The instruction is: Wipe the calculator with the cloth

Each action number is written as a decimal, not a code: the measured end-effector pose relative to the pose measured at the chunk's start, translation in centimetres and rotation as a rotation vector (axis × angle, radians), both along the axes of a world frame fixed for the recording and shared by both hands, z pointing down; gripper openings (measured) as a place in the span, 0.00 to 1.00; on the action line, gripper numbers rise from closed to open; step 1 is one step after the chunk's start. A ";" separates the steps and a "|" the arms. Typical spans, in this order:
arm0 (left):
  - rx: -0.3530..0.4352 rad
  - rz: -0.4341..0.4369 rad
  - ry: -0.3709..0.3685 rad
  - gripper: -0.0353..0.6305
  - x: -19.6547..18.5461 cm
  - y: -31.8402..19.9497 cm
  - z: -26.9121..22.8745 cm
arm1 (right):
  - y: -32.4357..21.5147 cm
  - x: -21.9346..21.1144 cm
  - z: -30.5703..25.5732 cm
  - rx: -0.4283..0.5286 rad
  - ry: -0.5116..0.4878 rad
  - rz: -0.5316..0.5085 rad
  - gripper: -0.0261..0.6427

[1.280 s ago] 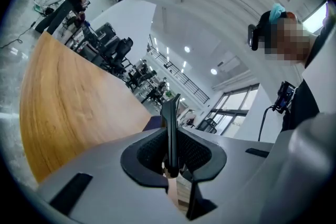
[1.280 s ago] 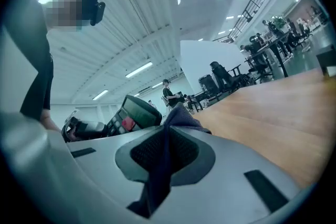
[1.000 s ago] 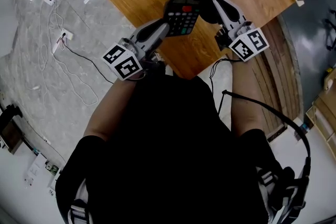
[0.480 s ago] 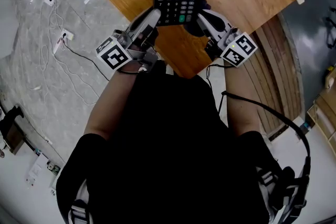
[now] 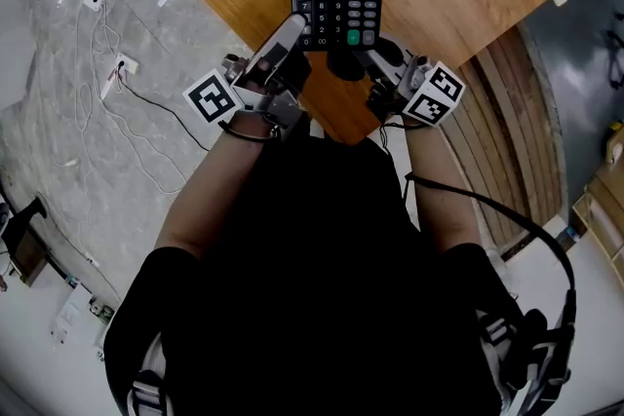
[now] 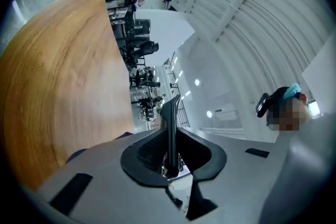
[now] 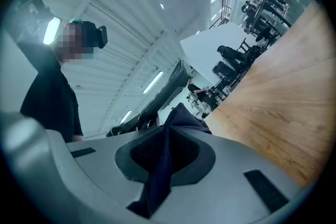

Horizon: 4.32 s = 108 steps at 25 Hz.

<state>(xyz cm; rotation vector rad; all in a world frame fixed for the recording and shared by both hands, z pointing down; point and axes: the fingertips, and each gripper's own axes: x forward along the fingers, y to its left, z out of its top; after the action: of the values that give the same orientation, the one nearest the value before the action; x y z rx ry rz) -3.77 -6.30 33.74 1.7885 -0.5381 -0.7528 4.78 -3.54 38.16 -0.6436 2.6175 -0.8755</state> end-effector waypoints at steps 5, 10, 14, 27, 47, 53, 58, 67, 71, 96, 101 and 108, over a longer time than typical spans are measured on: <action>-0.054 0.004 0.028 0.15 0.2 -0.1 0.9 | 0.2 -2.9 -0.3 0.000 -0.030 -0.057 0.09; -0.061 -0.029 0.012 0.15 -0.1 -0.2 1.1 | 0.9 -2.4 -0.5 0.005 -0.035 -0.049 0.09; -0.052 -0.048 0.012 0.15 -0.7 0.0 1.1 | 0.3 1.1 -0.2 -0.018 -0.066 0.034 0.09; -0.103 0.012 0.118 0.15 0.6 0.1 0.5 | -3.2 -0.9 -1.6 -0.017 -0.179 0.049 0.09; -0.124 -0.037 0.170 0.15 -0.4 0.2 1.1 | -2.9 4.9 -2.3 -0.041 -0.304 0.130 0.09; -0.135 0.037 0.265 0.15 1.3 1.2 0.6 | -4.7 3.6 -3.9 -0.015 -0.366 0.111 0.09; -0.128 0.057 0.272 0.15 1.3 0.8 0.4 | -3.9 0.0 -3.5 -0.040 -0.385 0.015 0.09; -0.128 0.003 0.249 0.15 0.4 0.4 0.9 | 0.8 -1.6 -2.5 -0.085 -0.367 -0.127 0.09; -0.124 -0.009 0.194 0.15 -0.3 0.0 2.4 | 1.5 1.4 -1.1 -0.116 -0.354 -0.049 0.09; -0.297 0.182 -0.244 0.15 3.8 1.9 19.8 | -1.1 11.3 12.8 -0.340 0.656 0.574 0.09; -0.275 0.198 -0.349 0.15 3.3 2.1 21.0 | 0.1 10.3 15.6 -0.388 0.778 0.562 0.09; -0.187 0.241 -0.661 0.17 2.9 2.1 21.4 | 0.5 9.1 17.3 -0.413 0.901 0.528 0.09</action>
<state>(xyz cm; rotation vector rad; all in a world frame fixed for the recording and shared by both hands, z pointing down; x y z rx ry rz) -0.87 -4.24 55.13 1.8635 -0.7736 0.0739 13.89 -3.08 55.50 -2.1411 2.6701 -1.1207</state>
